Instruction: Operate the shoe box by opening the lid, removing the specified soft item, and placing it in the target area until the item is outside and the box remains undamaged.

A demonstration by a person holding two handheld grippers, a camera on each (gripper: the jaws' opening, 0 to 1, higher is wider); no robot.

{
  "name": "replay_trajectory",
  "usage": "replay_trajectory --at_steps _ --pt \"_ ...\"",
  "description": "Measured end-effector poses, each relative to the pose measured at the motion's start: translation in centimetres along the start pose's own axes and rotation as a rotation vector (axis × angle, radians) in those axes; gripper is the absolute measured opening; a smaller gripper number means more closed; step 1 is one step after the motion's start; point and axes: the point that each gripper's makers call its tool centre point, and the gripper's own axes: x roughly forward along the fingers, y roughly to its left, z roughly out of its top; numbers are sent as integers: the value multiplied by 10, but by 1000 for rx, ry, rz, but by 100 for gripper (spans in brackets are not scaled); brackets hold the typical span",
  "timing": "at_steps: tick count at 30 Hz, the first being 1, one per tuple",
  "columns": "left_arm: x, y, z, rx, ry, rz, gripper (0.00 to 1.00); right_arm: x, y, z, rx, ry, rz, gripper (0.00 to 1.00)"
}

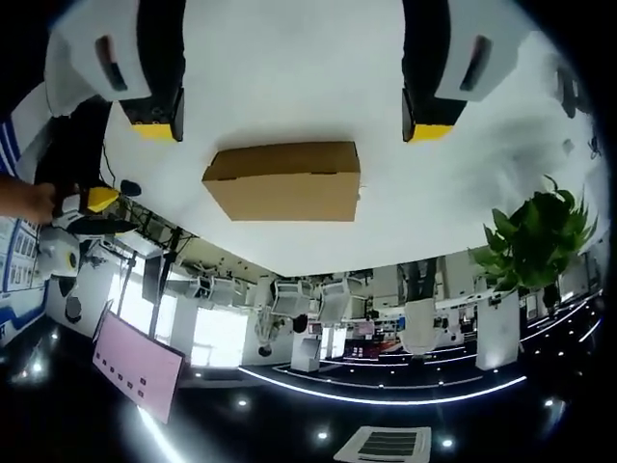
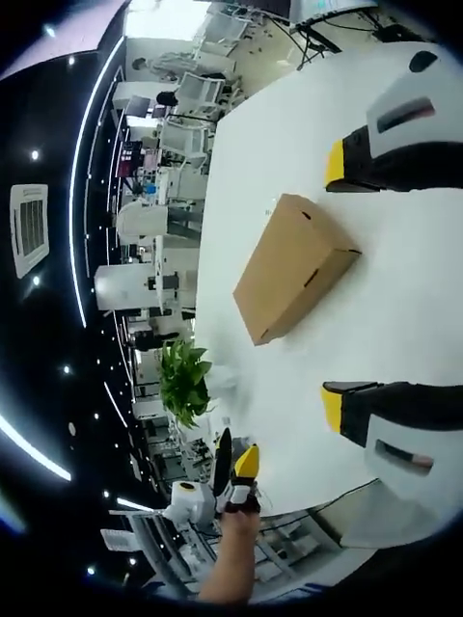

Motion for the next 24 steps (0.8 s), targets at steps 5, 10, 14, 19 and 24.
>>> replay_trajectory --at_steps 5,10,14,19,24 --pt "9 2 1 39 4 -22 94 10 -5 -12 -91 89 6 72" --pt "19 8 -2 22 19 -46 94 14 -10 -18 -73 99 40 74" --pt "35 14 -10 -5 46 -53 95 19 -12 -18 -57 98 59 74" --pt "49 8 -14 23 80 -110 95 27 -9 -19 -67 99 74 74" --pt "56 13 -13 44 71 -131 95 36 -15 -17 3 71 46 69"
